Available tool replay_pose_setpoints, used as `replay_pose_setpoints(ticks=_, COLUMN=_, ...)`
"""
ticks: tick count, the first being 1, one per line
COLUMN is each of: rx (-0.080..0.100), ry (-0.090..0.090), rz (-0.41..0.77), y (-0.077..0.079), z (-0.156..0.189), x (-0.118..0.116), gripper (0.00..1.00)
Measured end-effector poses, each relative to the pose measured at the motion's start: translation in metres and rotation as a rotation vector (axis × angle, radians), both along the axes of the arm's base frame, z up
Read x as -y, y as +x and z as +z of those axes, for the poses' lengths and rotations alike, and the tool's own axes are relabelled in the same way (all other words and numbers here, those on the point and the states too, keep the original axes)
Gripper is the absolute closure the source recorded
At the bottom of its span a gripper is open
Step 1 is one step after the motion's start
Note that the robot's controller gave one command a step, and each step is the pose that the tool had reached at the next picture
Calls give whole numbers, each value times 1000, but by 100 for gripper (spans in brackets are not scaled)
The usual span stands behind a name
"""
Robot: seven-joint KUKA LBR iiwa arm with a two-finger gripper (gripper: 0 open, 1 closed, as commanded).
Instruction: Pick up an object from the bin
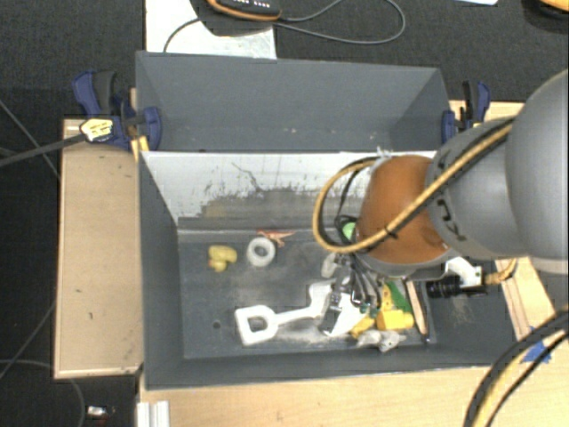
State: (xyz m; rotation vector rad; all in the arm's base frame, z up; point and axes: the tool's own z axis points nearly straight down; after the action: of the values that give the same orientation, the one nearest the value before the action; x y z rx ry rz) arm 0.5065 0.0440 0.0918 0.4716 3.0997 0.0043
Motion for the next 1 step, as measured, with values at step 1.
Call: replay_pose_setpoints(ticks=1, rx=5, ry=0, rz=-33, y=11, z=-20, x=-4, gripper=100)
